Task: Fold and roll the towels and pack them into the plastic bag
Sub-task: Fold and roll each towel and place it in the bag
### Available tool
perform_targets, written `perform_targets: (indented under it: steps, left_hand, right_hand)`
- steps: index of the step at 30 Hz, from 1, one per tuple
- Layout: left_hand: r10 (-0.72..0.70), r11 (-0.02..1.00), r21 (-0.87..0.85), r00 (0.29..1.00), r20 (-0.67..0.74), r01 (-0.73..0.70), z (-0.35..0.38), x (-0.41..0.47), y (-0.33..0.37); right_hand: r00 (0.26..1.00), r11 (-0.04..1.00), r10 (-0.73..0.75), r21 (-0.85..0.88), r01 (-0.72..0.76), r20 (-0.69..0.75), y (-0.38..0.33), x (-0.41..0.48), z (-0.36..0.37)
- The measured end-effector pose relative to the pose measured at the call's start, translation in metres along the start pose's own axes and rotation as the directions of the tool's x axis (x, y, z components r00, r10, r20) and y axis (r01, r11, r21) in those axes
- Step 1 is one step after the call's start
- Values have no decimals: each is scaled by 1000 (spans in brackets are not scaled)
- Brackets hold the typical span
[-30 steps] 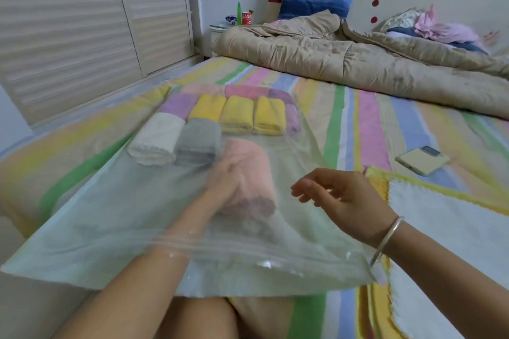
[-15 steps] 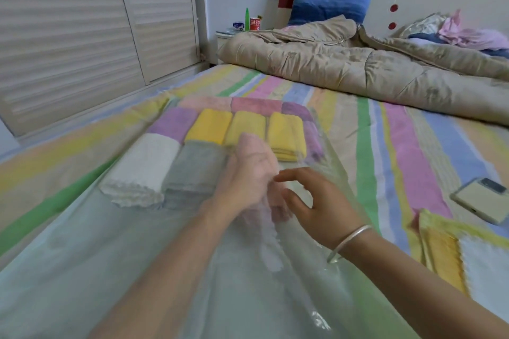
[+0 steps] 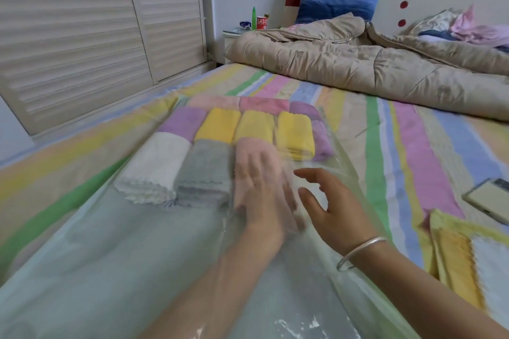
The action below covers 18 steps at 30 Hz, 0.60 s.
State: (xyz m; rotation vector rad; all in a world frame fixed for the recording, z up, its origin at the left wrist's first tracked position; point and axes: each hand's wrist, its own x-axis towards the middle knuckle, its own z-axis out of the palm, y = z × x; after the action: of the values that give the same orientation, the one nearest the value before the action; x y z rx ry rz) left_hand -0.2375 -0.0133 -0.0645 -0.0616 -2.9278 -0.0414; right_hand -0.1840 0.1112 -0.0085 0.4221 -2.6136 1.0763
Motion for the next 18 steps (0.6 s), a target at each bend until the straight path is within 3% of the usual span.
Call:
perform_targets:
  steps: [3,5,7,11,15,18]
  left_hand:
    - [29,995,-93,999,-26,-31,-21,-2,-5]
    - [77,995,-68,996,-34,-79,-16,8,-16]
    - [112,994,-13,993,48,-111,-8,19,-28]
    - [199,977,-97,974,112,-189,-15,29,-35]
    - [265,959,-140,953,146,-245,-33,26,-48]
    - [306,952,-61,943,130,-300,-42,24,-51]
  right_hand:
    - [1000,1000,0,3,0,5,-1,-2,1]
    - [1000,1000,-20,-15,20,17,0,-4,3]
    - [999,1000,-11,-15,12,35,2,-5,6]
    - [998,999,14,-53,-11,57,4,-6,6]
    - [989,939,107,-336,-68,99,13,-8,8]
    - [921,799,355,-563,-211,158,24,-9,8]
